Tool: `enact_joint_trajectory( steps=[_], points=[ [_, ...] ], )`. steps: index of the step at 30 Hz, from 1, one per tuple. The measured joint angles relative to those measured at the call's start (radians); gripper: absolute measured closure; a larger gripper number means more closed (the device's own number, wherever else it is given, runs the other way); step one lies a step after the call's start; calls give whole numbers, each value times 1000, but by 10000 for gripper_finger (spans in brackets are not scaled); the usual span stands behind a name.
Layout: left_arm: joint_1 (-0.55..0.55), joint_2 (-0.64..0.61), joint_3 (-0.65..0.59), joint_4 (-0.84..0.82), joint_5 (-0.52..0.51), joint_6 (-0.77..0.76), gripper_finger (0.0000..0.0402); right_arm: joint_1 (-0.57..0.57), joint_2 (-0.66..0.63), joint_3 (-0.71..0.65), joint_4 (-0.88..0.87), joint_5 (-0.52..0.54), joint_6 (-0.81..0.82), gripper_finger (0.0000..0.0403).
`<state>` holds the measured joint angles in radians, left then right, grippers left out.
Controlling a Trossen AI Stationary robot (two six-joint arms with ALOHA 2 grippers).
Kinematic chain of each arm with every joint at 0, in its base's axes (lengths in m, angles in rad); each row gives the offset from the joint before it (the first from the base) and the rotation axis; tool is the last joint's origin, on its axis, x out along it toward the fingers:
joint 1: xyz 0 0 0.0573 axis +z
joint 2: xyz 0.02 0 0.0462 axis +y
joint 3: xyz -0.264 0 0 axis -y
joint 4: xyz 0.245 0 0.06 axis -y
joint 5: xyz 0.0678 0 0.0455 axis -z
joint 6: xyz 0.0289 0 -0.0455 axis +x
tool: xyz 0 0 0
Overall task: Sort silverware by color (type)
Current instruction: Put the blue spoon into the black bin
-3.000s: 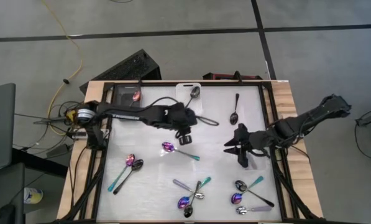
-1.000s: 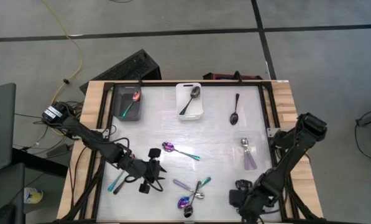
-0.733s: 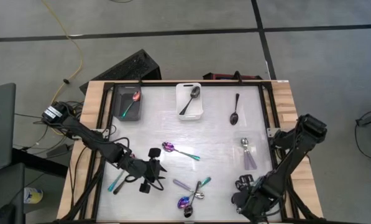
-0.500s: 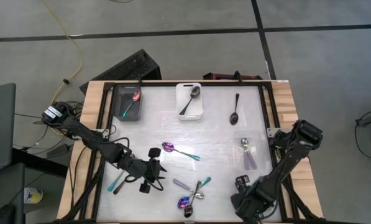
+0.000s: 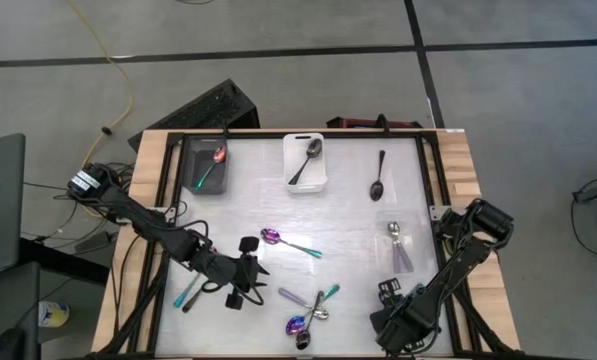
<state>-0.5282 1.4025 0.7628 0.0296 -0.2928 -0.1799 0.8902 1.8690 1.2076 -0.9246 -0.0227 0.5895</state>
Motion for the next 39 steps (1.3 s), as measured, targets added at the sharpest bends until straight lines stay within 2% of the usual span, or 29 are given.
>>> enact_joint_trajectory(
  steps=[11, 19, 28, 39],
  points=[
    [3, 0, 0, 0, 0, 1, 287, -2, 0, 0, -14, 30, -26, 256],
    [2, 0, 0, -1, 1, 0, 287, -2, 22, 2, -13, 29, -15, 285],
    [2, 0, 0, -2, 21, -8, 287, 0, 73, 7, -6, 29, -20, 293],
    [2, 0, 0, -1, 22, -34, 287, -2, 23, -2, -10, 48, -22, 380]
  ],
)
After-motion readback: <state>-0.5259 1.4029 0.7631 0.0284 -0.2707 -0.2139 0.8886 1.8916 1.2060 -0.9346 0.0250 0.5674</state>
